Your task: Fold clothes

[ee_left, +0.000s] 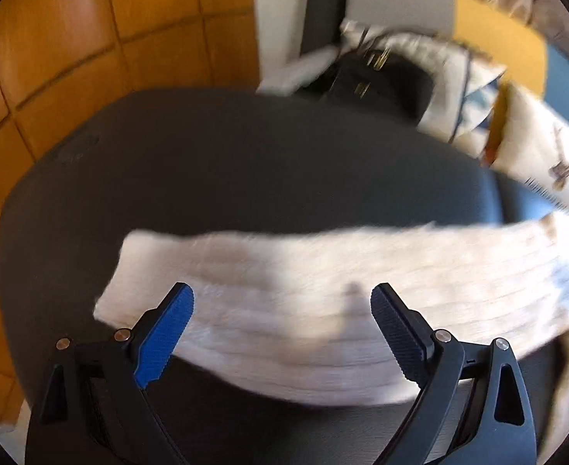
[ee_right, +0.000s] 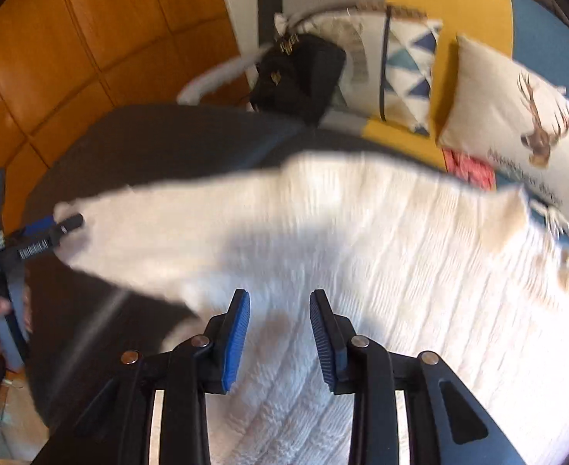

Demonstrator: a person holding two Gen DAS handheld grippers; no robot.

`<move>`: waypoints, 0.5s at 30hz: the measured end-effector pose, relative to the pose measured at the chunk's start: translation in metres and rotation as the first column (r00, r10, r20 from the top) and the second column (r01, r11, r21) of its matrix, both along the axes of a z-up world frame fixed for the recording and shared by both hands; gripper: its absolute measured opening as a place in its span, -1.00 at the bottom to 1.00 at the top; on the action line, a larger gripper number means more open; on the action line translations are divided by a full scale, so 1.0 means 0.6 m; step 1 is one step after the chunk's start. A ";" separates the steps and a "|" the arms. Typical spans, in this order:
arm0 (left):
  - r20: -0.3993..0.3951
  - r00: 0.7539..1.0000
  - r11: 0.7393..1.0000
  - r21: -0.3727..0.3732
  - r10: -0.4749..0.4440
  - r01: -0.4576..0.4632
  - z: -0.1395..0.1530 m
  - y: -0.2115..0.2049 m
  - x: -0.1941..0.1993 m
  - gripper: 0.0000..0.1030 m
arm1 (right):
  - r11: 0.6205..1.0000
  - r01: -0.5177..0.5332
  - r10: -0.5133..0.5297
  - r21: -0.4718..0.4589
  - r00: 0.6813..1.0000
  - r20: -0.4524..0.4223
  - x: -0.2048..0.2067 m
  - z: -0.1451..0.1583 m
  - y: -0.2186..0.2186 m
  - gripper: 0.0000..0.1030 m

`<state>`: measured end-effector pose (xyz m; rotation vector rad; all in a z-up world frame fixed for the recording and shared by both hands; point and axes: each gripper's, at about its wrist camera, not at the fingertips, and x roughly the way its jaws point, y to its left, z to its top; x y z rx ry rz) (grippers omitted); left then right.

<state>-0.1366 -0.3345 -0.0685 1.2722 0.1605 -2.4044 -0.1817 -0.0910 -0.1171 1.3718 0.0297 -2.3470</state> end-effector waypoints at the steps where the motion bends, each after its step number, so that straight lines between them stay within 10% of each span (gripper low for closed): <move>1: 0.014 1.000 1.000 0.012 0.010 -0.010 -0.009 -0.014 -0.004 0.91 | 1.000 -0.002 0.002 0.011 1.000 -0.014 0.003 -0.005 -0.006 -0.35; 9: -0.073 0.994 0.997 -0.026 0.076 -0.078 0.028 -0.075 0.027 0.89 | 0.998 -0.042 0.040 -0.043 0.997 -0.061 -0.012 0.046 -0.042 -0.32; 15: -0.005 0.994 0.994 0.029 0.108 -0.107 -0.016 -0.138 0.025 0.93 | 0.980 -0.160 0.161 0.120 0.987 -0.002 -0.093 0.001 -0.134 -0.29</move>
